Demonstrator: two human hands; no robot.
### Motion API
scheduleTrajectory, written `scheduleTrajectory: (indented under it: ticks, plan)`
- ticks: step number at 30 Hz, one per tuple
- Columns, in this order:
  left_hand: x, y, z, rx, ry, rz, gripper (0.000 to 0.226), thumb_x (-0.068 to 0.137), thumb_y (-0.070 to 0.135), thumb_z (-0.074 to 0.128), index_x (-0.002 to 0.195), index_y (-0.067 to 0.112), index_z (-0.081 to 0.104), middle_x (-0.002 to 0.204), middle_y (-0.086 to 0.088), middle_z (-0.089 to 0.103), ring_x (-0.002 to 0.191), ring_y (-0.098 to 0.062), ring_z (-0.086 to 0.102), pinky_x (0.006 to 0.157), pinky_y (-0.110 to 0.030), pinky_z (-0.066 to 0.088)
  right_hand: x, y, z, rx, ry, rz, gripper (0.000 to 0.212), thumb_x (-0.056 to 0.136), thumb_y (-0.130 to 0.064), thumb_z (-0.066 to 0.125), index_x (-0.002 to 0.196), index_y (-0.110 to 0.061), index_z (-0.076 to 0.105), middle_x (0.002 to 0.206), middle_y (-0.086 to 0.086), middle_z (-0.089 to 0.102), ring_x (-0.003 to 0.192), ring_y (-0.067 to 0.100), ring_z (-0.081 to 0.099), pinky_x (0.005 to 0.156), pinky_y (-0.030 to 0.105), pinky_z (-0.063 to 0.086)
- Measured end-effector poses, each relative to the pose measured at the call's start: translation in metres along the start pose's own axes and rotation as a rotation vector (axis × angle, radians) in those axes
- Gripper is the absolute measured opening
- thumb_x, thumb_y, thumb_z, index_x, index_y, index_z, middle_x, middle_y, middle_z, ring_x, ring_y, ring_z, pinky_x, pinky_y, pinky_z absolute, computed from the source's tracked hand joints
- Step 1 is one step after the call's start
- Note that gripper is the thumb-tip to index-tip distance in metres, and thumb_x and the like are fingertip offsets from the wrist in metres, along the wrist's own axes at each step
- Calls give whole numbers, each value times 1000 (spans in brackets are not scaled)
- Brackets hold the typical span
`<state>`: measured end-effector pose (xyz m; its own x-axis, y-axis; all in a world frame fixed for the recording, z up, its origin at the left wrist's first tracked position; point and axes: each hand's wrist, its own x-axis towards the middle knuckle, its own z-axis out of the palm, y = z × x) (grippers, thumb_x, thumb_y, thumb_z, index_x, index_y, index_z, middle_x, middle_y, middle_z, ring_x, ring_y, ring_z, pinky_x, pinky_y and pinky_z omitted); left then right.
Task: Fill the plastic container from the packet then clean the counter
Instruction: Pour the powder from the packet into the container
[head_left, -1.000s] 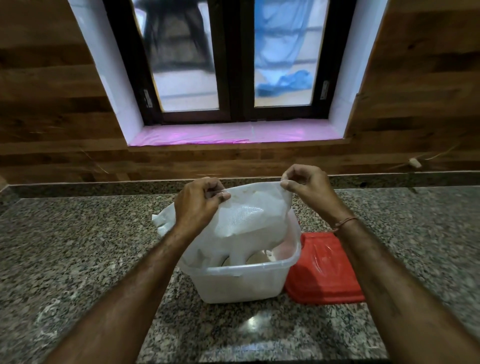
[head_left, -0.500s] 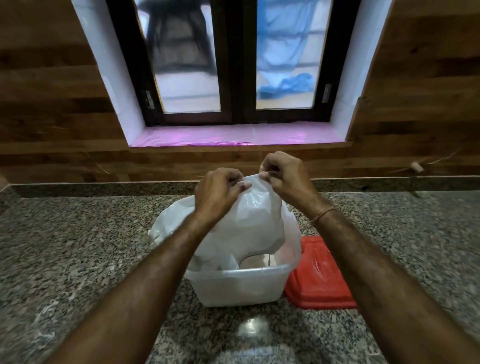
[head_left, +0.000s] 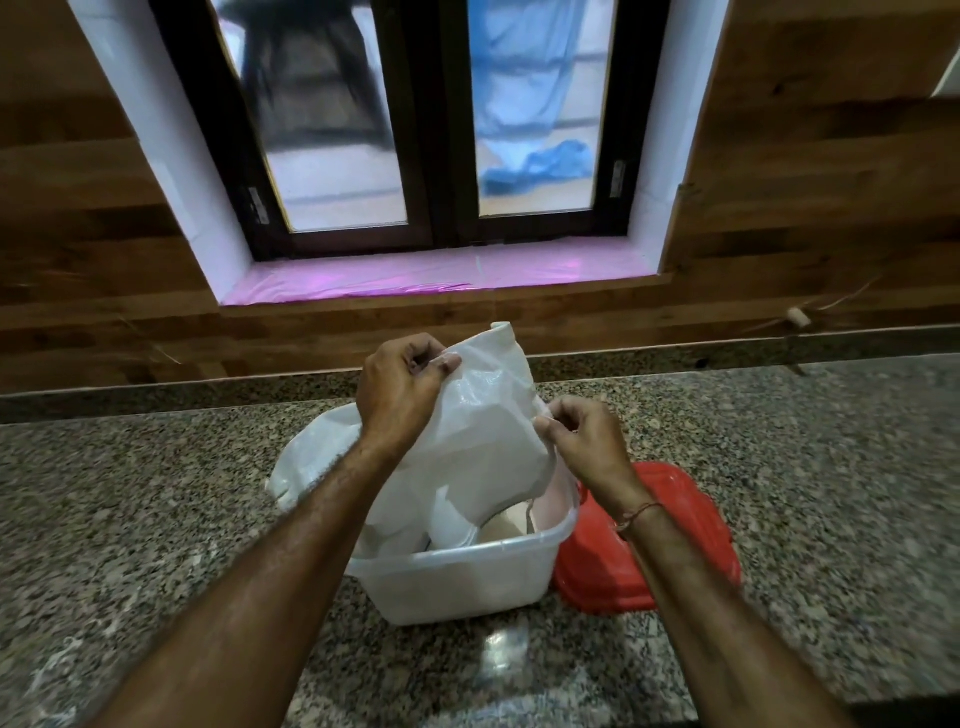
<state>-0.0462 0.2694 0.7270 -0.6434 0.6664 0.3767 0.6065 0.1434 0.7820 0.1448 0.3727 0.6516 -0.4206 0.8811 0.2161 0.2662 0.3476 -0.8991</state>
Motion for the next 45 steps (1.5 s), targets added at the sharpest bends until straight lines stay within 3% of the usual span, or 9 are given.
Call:
scheduleTrajectory:
  ticks: [4, 10, 16, 21, 28, 32, 34, 39, 45]
  plan:
    - [4, -1, -8, -5, 31, -31, 16, 85, 41, 73, 79, 27, 75, 80, 15, 72, 82, -9, 68, 77, -45, 60, -1, -3, 7, -26, 146, -33, 15, 88, -13, 70, 74, -10, 64, 70, -4, 64, 67, 10, 54, 60, 26, 46]
    - [5, -5, -12, -87, 14, -64, 27, 77, 56, 65, 77, 30, 73, 79, 12, 74, 81, -17, 72, 76, -52, 61, -8, -14, 36, -166, 408, -5, 23, 89, -18, 72, 76, -26, 54, 81, -13, 61, 86, 19, 58, 85, 49, 50]
    - [1, -4, -11, -46, -113, 56, 16, 85, 43, 71, 77, 29, 73, 81, 13, 74, 82, -12, 71, 76, -49, 61, 14, -30, 15, 408, 20, -42, 29, 100, -25, 64, 129, -21, 63, 116, 1, 72, 104, 13, 68, 87, 32, 59]
    - [-6, -4, -3, -14, -112, 94, 14, 84, 41, 75, 77, 28, 74, 80, 15, 73, 81, -7, 70, 74, -43, 61, 42, -61, -6, 294, -121, -102, 4, 90, -8, 74, 94, -9, 75, 100, 10, 76, 86, 14, 68, 82, 41, 59]
    - [-7, -3, -1, 48, -44, 66, 19, 82, 42, 76, 73, 26, 70, 74, 12, 70, 76, -9, 67, 68, -39, 57, 29, -55, 23, 67, 232, -138, 23, 79, -25, 84, 74, -15, 63, 73, -3, 66, 65, 10, 56, 64, 37, 51]
    - [-4, -6, -11, -20, -122, 67, 20, 79, 43, 74, 71, 25, 69, 72, 8, 71, 75, -16, 69, 71, -48, 59, 29, -62, -10, 467, -419, -87, 36, 94, -12, 72, 127, -22, 61, 130, 1, 66, 115, 14, 65, 96, 34, 55]
    - [-3, -5, -11, -19, -136, 71, 19, 81, 41, 75, 72, 25, 69, 73, 8, 71, 75, -17, 70, 71, -49, 59, 38, -66, -25, 466, -594, -88, 39, 99, -8, 63, 136, -18, 60, 133, 0, 66, 118, 13, 65, 97, 31, 56]
    - [-5, -2, -7, 3, -130, 69, 20, 81, 48, 72, 76, 29, 71, 77, 13, 71, 79, -10, 70, 73, -48, 61, 49, -69, -20, 406, -368, -53, 9, 89, -1, 73, 93, -10, 73, 92, 2, 72, 87, 11, 65, 77, 25, 54]
    - [-7, -3, -11, 1, -165, 75, 20, 80, 47, 72, 76, 28, 71, 77, 12, 72, 79, -12, 70, 72, -50, 61, 39, -66, -7, 652, -430, -7, 29, 84, 5, 74, 78, -17, 56, 92, 3, 64, 81, 14, 59, 72, 24, 53]
